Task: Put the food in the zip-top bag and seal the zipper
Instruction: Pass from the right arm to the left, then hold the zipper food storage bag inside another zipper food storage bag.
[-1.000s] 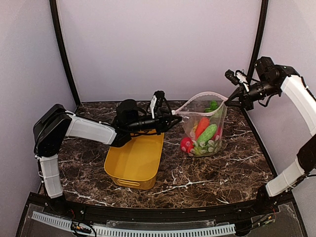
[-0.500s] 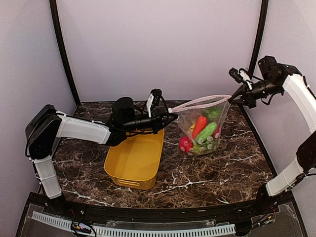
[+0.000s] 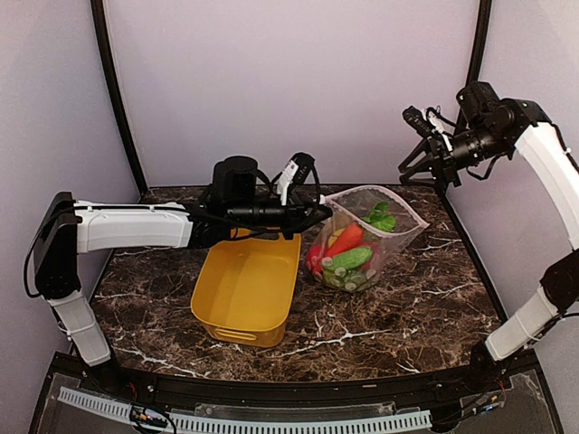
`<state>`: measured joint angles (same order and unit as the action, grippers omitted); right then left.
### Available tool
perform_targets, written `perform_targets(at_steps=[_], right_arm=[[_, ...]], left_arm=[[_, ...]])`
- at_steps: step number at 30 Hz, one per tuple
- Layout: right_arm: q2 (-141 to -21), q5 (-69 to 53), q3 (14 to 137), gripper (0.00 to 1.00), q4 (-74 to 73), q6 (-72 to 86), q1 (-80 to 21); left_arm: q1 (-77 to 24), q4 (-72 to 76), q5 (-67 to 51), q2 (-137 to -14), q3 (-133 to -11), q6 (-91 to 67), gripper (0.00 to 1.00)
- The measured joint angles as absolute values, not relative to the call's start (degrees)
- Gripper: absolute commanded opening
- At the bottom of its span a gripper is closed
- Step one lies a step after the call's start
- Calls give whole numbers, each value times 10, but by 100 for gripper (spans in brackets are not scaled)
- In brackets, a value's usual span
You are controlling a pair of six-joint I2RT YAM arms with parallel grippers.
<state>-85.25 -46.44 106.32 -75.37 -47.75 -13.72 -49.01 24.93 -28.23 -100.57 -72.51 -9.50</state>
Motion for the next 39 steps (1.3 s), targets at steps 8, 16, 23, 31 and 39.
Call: perform_targets(at_steps=[8,16,23,31,39], right_arm=[[-915,-451,1102,36,-736,-444,-273],[-930,-439,1104,37,-701,-436,-350],[-930,-439,1076,39,-672,-424,-369],[-930,-453,1064,39,-647,-395,-388],[-930,-454,1063,35,-639,-380,-400]], left_arm=[[-533,52,-242,-961,-792,-27,1],[-559,-12,-214,-939,-816,0,1],[-566,-31,-200,-934,-817,7,1],[-566,-35,-187,-930,-817,7,1],[-566,-35,-179,-930,-817,6,1]])
